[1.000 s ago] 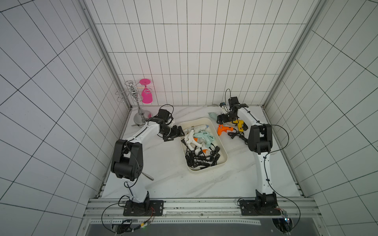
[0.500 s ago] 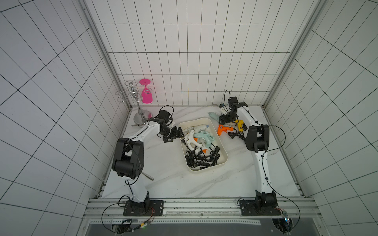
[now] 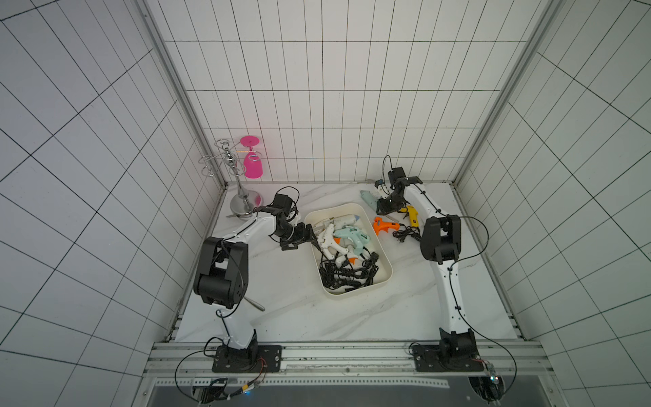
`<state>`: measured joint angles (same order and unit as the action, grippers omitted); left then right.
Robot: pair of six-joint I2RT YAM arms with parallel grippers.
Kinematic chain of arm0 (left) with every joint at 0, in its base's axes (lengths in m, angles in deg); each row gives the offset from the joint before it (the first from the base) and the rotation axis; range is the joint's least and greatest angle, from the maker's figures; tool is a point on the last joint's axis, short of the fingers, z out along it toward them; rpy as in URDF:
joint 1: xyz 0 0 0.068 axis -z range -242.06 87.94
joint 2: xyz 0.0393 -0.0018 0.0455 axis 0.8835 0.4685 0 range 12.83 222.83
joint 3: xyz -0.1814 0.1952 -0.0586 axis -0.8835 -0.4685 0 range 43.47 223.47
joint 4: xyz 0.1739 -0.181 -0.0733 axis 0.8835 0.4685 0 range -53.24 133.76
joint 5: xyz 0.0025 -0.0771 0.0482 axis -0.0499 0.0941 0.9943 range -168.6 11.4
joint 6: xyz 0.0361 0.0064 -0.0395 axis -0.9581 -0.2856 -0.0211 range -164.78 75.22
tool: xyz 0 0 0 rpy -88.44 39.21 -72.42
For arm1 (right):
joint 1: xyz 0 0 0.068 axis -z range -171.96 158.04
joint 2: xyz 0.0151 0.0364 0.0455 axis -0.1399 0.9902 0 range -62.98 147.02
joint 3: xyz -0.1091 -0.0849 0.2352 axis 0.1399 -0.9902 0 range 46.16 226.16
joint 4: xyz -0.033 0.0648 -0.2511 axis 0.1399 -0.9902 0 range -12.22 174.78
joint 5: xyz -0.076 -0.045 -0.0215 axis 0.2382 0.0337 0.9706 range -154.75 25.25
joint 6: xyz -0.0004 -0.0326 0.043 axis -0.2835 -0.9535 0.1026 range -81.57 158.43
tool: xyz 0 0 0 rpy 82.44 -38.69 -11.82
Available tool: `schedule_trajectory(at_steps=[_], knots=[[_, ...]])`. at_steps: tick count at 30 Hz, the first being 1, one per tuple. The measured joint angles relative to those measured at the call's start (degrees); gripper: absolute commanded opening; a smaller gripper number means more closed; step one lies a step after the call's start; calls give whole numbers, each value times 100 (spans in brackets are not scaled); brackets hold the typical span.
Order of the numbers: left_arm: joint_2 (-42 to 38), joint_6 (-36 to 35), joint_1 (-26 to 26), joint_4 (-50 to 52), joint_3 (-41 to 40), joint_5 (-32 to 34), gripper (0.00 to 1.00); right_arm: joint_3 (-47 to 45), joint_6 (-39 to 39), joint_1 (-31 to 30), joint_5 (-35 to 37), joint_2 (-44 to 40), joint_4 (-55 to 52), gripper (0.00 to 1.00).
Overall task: Put the hot melt glue gun into the storage box
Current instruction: Pick up the hot melt adhesive gun from the center of the board.
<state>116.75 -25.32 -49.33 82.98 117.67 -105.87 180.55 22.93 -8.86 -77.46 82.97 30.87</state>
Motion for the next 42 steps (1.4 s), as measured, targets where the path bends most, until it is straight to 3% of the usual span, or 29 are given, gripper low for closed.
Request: schedule_trajectory(at_steps=[6, 21, 27, 32, 37, 42], knots=[[-111, 0, 0, -151, -22, 2, 88, -389, 254, -254, 13, -378, 114, 34], [-763, 313, 170, -1272, 59, -251, 91, -2072, 1060, -297, -72, -2889, 678, 33], [-732, 1078, 339, -2275, -33, -817, 94, -3259, 1255, -743, -4, -3652, 1029, 32], [-492, 1893, 796, -3458, -68, -1121, 95, -4260, 1530, -1189, 44, -4293, 1567, 32], [116, 2441, 1207, -4212, 105, -1279, 95, -4725, 1729, -1469, 111, -4767, 1808, 32], [417, 3067, 1272, -4988, -24, -1403, 95, -5064, 1906, -1598, 199, -5158, 2017, 32]])
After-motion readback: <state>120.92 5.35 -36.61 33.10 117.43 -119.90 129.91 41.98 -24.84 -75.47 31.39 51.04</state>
